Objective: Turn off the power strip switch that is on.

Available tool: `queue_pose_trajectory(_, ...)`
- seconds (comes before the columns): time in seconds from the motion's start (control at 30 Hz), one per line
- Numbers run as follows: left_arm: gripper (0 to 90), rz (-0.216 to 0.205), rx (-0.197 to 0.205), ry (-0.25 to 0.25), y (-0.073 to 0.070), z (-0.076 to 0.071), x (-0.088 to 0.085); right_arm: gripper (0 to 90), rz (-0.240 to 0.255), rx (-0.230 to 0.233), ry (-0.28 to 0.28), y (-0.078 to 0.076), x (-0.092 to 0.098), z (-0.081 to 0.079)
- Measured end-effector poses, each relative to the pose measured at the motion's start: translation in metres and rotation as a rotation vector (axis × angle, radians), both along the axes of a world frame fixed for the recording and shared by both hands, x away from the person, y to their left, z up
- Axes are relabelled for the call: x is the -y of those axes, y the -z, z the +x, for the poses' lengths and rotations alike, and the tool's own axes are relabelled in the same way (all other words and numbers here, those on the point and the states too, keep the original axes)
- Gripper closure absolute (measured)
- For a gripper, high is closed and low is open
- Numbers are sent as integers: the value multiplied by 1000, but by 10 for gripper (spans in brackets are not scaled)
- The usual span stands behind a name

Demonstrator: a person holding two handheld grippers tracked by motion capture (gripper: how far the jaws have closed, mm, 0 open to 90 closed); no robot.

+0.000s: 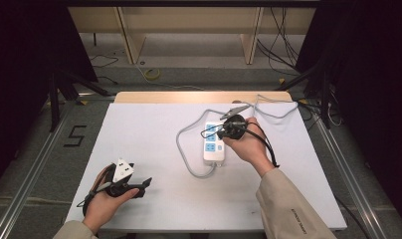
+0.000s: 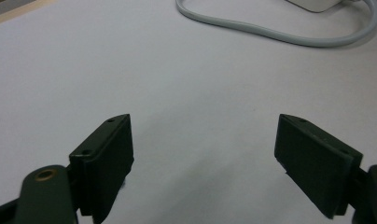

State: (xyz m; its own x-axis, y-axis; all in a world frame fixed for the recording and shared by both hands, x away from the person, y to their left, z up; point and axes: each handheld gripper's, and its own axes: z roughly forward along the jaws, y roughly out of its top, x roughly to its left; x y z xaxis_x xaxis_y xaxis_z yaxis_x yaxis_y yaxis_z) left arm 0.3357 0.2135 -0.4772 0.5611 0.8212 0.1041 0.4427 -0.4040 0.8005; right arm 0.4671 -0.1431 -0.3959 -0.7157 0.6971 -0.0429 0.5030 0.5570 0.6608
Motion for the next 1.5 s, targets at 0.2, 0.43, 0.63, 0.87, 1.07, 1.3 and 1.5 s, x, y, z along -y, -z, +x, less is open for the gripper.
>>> queue_pose_trajectory(0.2, 194, 2, -1, 1, 0, 0, 0, 900, -15, -12, 0, 3, -2, 2)
queue_pose_trajectory(0.43, 194, 3, -1, 2, 0, 0, 0, 900, -23, -31, 4, 4, -3, 4)
queue_pose_trajectory(0.63, 194, 3, -1, 2, 0, 0, 0, 900, -31, -41, 7, 5, -5, 7)
queue_pose_trajectory(0.87, 194, 3, -1, 3, 0, 0, 0, 900, -49, -55, 0, 10, -8, 10)
queue_pose_trajectory(1.07, 194, 2, -1, 3, 0, 0, 0, 900, -61, -76, 8, 14, -11, 12)
queue_pose_trajectory(1.3, 194, 3, 0, 4, 0, 0, 0, 900, -81, -95, 4, 19, -13, 14)
queue_pose_trajectory(1.5, 194, 4, 0, 5, 0, 0, 1, 900, -96, -122, 7, 24, -14, 17)
